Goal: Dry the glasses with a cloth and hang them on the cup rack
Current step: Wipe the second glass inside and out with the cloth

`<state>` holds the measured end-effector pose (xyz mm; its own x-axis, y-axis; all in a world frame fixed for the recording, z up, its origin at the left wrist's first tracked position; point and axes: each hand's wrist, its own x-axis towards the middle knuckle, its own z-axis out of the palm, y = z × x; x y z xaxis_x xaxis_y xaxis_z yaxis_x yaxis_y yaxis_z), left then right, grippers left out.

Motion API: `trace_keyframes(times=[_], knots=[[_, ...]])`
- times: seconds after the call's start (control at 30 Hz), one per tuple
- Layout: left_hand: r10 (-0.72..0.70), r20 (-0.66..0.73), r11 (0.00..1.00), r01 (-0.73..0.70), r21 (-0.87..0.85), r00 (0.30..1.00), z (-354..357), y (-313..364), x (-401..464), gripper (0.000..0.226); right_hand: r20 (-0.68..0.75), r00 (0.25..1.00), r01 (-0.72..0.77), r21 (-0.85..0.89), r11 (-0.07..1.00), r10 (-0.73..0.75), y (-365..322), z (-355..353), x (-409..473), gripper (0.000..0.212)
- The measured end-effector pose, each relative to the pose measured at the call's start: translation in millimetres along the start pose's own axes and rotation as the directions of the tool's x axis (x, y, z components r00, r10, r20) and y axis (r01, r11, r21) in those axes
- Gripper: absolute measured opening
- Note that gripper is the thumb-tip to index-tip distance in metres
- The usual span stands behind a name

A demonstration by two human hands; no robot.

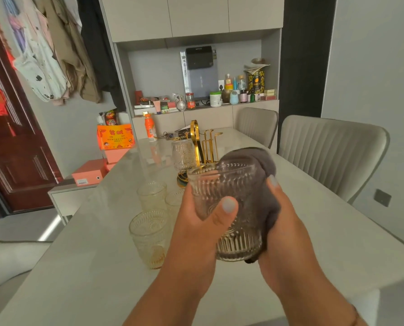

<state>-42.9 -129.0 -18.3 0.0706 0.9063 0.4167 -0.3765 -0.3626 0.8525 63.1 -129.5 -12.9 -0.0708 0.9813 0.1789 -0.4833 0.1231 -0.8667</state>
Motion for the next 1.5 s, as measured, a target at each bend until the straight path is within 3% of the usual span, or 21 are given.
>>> trace_keyframes(times=[0.03, 0.1, 0.2, 0.3, 0.4, 0.47, 0.53, 0.63, 0.7, 0.77, 0.87, 0.93, 1.07, 1.23, 1.3, 1.37, 1.43, 1.5], knots=[[-0.023, 0.038, 1.0, 0.023, -0.001, 0.999, -1, 1, 0, 0.111, 0.03, 0.996, -0.082, 0.046, 0.996, 0.081, -2, -3, 2, 0.042], [-0.04, 0.024, 0.999, 0.039, 0.021, 0.999, -1, 1, 1, 0.116, 0.034, 0.995, -0.094, 0.077, 0.993, 0.092, -2, -4, 2, 0.046], [0.007, -0.14, 0.995, 0.007, 0.096, 0.99, -1, 1, 0, 0.101, -0.06, 0.996, 0.066, 0.042, 0.997, -0.063, 1, 2, -4, 0.056], [0.05, -0.17, 0.935, 0.014, 0.353, 0.984, 3, -2, -5, 0.077, -0.097, 0.953, 0.271, -0.152, 0.95, -0.288, 9, 3, -6, 0.042], [0.069, -0.081, 0.983, -0.054, 0.178, 0.994, 6, -6, -8, 0.081, -0.073, 0.92, 0.36, -0.235, 0.903, -0.386, 11, 5, -11, 0.053], [0.086, -0.054, 0.994, -0.083, 0.072, 0.995, 4, -6, -6, 0.087, -0.04, 0.946, 0.308, -0.21, 0.928, -0.323, 5, 5, -11, 0.051], [0.078, -0.016, 0.997, -0.078, 0.013, 0.997, 0, -5, -4, 0.097, 0.01, 0.986, 0.168, -0.106, 0.98, -0.168, -4, 2, -5, 0.039], [0.02, 0.034, 0.999, -0.019, -0.033, 0.999, -2, -3, -3, 0.106, 0.074, 0.996, -0.054, -0.012, 0.998, 0.055, -7, -6, 1, 0.043], [-0.022, 0.01, 0.997, 0.023, -0.068, 1.0, -1, -2, -2, 0.113, 0.071, 0.997, -0.036, 0.014, 0.999, 0.035, -4, -5, -3, 0.053], [0.015, -0.075, 0.997, -0.021, -0.07, 0.997, 0, -1, -2, 0.101, -0.01, 0.997, 0.08, 0.031, 0.996, -0.08, 0, -1, -8, 0.049], [0.117, -0.176, 0.963, -0.069, 0.259, 0.977, 5, 2, -5, 0.056, -0.054, 0.956, 0.279, -0.137, 0.951, -0.288, 7, 1, -11, 0.038], [0.116, -0.18, 0.948, -0.055, 0.314, 0.977, 10, 5, -10, 0.051, -0.041, 0.942, 0.317, -0.208, 0.926, -0.332, 10, 2, -13, 0.046], [0.141, -0.116, 0.978, -0.12, 0.169, 0.983, 9, 0, -7, 0.073, -0.044, 0.966, 0.243, -0.183, 0.953, -0.255, 12, 0, -11, 0.06], [0.025, -0.114, 0.999, -0.019, 0.051, 0.993, 4, 1, -5, 0.063, 0.066, 0.998, 0.022, 0.011, 1.0, -0.023, 6, -7, 3, 0.037], [-0.036, -0.085, 0.999, 0.035, -0.011, 0.996, 0, 5, -4, 0.078, 0.078, 0.997, -0.031, 0.032, 0.999, 0.029, 9, -13, 11, 0.026], [-0.068, -0.026, 0.995, 0.066, -0.075, 0.997, -5, 7, -3, 0.093, 0.066, 0.991, -0.122, 0.101, 0.987, 0.115, 9, -17, 13, 0.032], [-0.104, -0.021, 0.991, 0.102, -0.086, 0.994, -9, 11, -2, 0.097, -0.026, 0.993, -0.111, 0.208, 0.972, 0.119, 5, -23, 18, 0.037], [-0.125, -0.036, 0.991, 0.123, -0.052, 0.992, -14, 13, -3, 0.095, -0.174, 0.984, 0.006, 0.276, 0.961, 0.043, -8, -28, 26, 0.035]])
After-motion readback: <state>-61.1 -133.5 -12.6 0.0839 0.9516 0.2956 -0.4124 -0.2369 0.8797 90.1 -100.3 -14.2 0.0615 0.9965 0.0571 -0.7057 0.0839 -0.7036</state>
